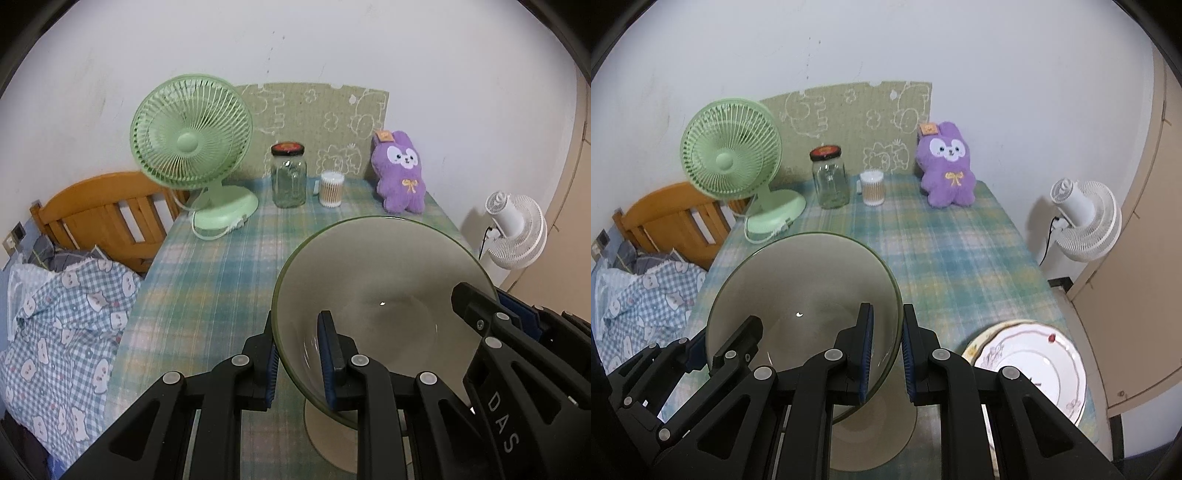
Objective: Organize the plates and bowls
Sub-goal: 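Carry the cream bowl with both grippers toward the flowered plate stack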
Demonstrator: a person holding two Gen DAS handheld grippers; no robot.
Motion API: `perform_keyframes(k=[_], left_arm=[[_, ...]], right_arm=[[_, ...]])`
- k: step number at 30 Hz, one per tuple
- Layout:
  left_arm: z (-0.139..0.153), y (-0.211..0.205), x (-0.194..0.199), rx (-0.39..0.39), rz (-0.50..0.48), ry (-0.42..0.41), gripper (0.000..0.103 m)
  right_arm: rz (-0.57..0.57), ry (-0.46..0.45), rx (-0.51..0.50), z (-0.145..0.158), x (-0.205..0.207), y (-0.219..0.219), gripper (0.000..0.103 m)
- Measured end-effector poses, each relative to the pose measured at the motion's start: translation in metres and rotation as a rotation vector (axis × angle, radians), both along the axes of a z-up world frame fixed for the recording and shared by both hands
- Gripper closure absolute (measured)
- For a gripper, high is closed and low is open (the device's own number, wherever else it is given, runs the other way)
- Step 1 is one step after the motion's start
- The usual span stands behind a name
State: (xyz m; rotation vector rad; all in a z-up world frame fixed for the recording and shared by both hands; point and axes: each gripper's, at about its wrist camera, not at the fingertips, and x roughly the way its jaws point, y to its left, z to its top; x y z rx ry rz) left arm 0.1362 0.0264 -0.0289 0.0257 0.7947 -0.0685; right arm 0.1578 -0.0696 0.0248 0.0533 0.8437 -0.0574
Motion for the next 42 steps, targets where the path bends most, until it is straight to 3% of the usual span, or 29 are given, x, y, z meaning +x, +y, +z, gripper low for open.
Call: perform_keyframes(k=[19,42], left_arm=[[-0.045,0.007,-0.01,0.012,-0.005,0.116,0.086],[-0.065,-0.005,-0.014,0.024,-0.042,0.198,0.085]], right_arm=[[-0.004,0.113,0.012,-0.051,-0.01,0.005,0.085],[-0.038,0.195,0.012,-0.076,-0.018,-0.008,0.085]])
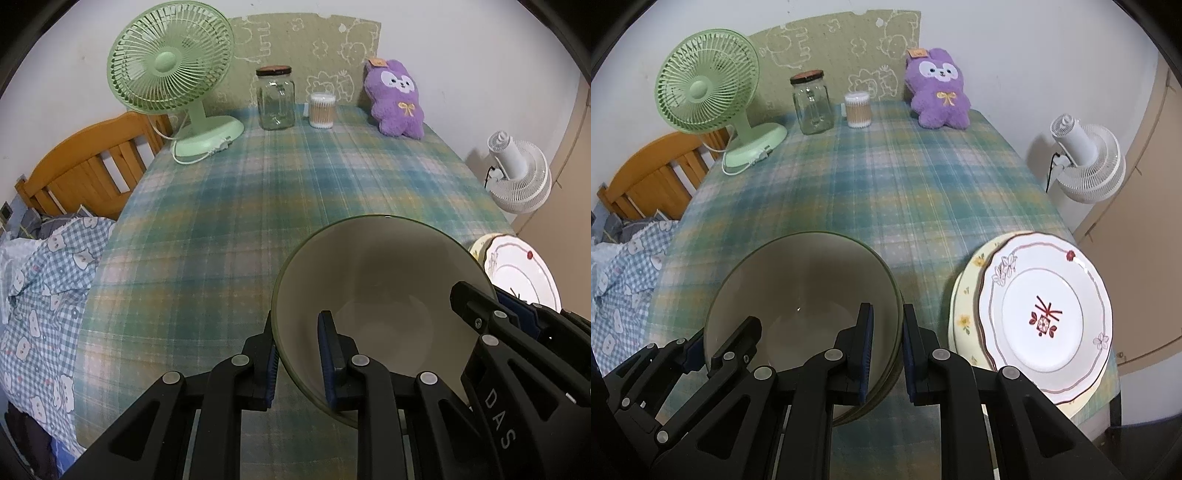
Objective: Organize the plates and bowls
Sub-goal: 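Carry the cream bowl with both grippers toward the flowered plate stack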
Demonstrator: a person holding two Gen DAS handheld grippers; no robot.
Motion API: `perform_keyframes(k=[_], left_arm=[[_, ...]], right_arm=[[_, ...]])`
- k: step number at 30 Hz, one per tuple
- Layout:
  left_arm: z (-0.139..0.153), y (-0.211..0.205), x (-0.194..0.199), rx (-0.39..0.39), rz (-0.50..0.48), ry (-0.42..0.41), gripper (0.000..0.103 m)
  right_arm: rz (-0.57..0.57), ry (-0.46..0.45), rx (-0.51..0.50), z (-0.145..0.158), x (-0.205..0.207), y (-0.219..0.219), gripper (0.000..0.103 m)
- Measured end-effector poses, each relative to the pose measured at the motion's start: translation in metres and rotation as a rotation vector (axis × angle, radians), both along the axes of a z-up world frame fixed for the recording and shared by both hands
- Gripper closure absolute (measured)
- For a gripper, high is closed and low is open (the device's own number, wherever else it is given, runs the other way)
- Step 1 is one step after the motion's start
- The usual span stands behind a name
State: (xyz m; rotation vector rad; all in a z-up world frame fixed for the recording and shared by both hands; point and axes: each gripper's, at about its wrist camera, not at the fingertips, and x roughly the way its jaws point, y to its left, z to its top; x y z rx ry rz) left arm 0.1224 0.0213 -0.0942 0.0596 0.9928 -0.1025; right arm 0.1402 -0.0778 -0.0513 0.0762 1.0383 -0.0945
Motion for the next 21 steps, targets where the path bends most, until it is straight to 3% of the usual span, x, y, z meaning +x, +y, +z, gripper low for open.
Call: perform_keyframes(k=[11,16,21], left_arm=[[-0.0022,-0.0043,0.002,0.002,-0.004,0.004,0.084],[-0.0023,-0.0047,0.0009,0.003,-0.015,0.009,0.076],[0.0011,-0.0045,-0.0007,0.002,-0.029,0.011,0.062]], right_arm=[[0.005,0.016,-0.009,-0.0028,0.0046,-0.0038,0.085],[0.017,0.035,-0.007,-0.002,0.0045,-0.0043,0.085],[0.024,0.051,-0.011,0.0012,0.0052,-0.004,0.083]])
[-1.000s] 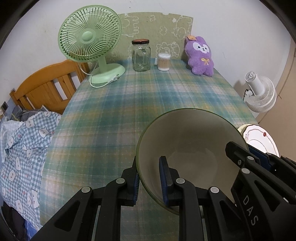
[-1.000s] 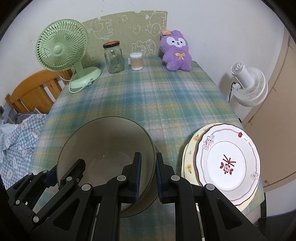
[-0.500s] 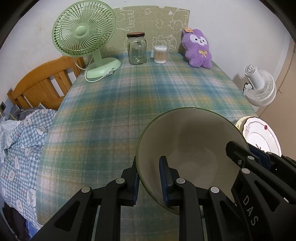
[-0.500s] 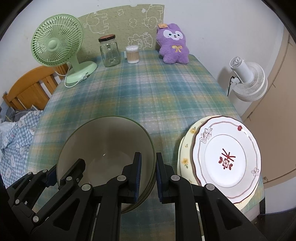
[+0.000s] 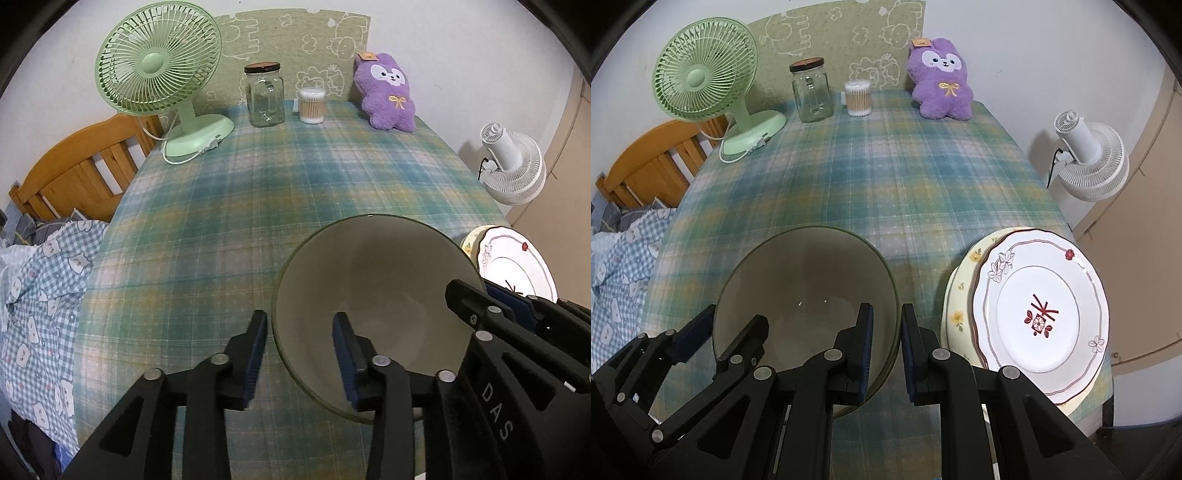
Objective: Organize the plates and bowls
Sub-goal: 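Carry the cream bowl with both grippers toward the flowered plate stack, then tilt the held bowl with both grippers and bring it over the plate stack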
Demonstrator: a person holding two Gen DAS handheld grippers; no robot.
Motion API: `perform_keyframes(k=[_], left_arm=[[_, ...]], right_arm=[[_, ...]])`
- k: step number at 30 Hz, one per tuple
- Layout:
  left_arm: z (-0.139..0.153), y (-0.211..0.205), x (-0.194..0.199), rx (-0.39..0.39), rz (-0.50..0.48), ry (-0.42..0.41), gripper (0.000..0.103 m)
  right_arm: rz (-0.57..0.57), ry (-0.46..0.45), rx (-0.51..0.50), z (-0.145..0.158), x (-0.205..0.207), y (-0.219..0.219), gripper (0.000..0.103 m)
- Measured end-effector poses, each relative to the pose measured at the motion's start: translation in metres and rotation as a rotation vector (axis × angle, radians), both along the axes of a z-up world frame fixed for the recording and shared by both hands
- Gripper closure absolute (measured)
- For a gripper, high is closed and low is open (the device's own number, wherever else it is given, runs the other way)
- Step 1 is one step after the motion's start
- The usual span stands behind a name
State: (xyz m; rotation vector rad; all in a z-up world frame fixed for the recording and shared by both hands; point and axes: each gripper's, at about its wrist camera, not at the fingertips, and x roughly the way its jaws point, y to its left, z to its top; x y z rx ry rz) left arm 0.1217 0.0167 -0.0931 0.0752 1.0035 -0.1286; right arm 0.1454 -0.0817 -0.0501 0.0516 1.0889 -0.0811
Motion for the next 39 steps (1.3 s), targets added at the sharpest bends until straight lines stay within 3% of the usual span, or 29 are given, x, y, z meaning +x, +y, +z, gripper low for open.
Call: perform_keyframes(k=[2,3,4,6,13,39], left_arm=[[0.002,0.004,-0.001,-0.012,0.004,0.0,0.054],[0.003,0.006,-0.001,-0.018,0.008,-0.001,0.044],[0.006,0.009,-0.001,-0.026,0.014,-0.007,0.041],[0.011,0.014,-0.002,-0.036,0.028,-0.027,0.035],[0.012,0.022,0.002,-0.052,0.028,-0.022,0.02],[-0.022,0.013,0.021,-0.034,-0.003,0.061,0.019]], right_arm=[[-0.003,-0.005,-0.01,0.004,-0.001,-0.001,0.075],[-0.008,-0.009,-0.012,0.006,-0.001,-0.001,0.058],[-0.017,-0.02,-0.003,0.009,-0.003,-0.003,0.041],[-0.037,-0.048,0.011,0.014,-0.006,-0.006,0.035],[-0.055,-0.042,0.009,0.016,-0.004,-0.01,0.035],[-0.014,0.037,0.056,-0.024,0.022,-0.009,0.035]])
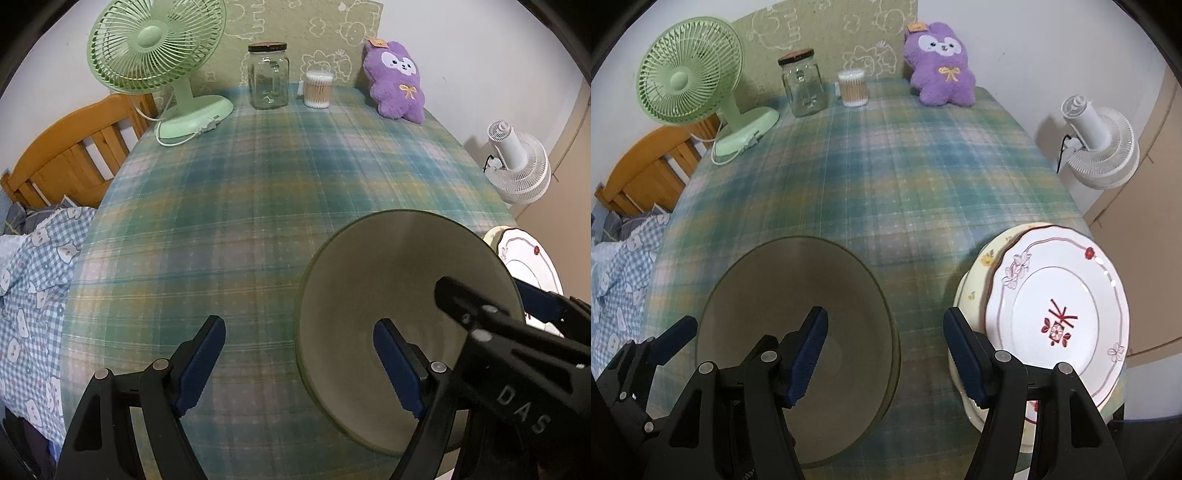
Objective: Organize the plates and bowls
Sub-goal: 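Tilt the held bowl with both grippers and bring it over the plate stack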
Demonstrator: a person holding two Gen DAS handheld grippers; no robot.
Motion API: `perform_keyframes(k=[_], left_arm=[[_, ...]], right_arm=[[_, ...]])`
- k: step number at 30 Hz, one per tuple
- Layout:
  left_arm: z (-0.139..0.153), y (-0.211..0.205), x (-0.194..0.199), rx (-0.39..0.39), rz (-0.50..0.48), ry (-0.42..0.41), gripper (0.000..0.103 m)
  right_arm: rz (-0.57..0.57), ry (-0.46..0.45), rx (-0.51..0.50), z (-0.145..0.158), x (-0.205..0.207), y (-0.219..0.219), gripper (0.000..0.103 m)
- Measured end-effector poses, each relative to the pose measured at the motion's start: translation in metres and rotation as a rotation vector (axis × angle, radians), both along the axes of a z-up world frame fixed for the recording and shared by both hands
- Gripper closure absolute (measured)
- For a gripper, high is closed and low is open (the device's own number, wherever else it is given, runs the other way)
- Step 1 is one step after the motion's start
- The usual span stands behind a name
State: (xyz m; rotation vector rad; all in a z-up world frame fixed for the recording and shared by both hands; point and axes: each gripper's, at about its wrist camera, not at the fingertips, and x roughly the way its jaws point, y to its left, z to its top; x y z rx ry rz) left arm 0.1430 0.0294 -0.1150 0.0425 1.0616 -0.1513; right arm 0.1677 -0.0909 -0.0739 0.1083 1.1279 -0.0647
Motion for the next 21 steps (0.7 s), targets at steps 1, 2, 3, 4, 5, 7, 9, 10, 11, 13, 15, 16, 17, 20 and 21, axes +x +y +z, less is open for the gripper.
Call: perform_keyframes(k=[1,2,3,4,5,7,9,10,11,13,15,16,17,20,21], left_arm=[[-0.001,-0.001,0.0,0.0,-0.004,0.002,0.019],[-0.002,-0.003,0.0,0.001,-0.008,0.004,0.02],[-0.003,-0.003,0.0,0.001,-0.01,0.004,0.02],[-0.004,-0.004,0.0,0.0,-0.009,0.004,0.02],[-0.005,-0.005,0.0,-0.001,-0.012,0.006,0.02],[-0.006,-0.006,0.0,0.0,-0.013,0.009,0.02],[-0.007,-0.007,0.002,-0.001,-0.012,0.009,0.021],[-0.008,-0.008,0.002,0.0,-0.013,0.01,0.021],[-0.008,-0.008,0.003,-0.001,-0.012,0.013,0.022],[-0.01,-0.009,0.004,-0.002,-0.012,0.018,0.023],[-0.012,-0.011,0.005,0.0,-0.012,0.025,0.026],[-0.013,-0.012,0.006,0.0,-0.012,0.029,0.027],[-0.014,-0.013,0.006,0.001,-0.012,0.033,0.029],[-0.016,-0.015,0.006,0.009,-0.017,0.048,0.041],[-0.015,-0.016,0.005,0.011,-0.019,0.044,0.043]], right_arm=[[0.003,0.008,0.008,-0.003,0.001,0.0,0.035],[0.005,0.013,0.013,-0.005,0.001,0.0,0.035],[0.006,0.017,0.018,-0.006,0.001,0.001,0.035],[0.005,0.024,0.027,-0.009,0.002,0.0,0.035],[0.001,0.026,0.033,-0.01,0.002,0.0,0.035],[-0.003,0.034,0.048,-0.014,0.002,-0.001,0.035],[-0.005,0.039,0.054,-0.016,0.002,-0.002,0.035],[-0.007,0.041,0.058,-0.017,0.002,-0.003,0.035],[-0.008,0.042,0.059,-0.018,0.003,-0.004,0.035],[-0.007,0.048,0.061,-0.02,0.005,-0.004,0.035],[-0.008,0.053,0.067,-0.022,0.006,-0.004,0.035],[-0.007,0.058,0.072,-0.023,0.007,-0.004,0.035],[-0.007,0.06,0.075,-0.025,0.007,-0.005,0.035],[-0.012,0.071,0.088,-0.029,0.007,-0.005,0.035],[-0.018,0.071,0.096,-0.03,0.007,-0.006,0.035]])
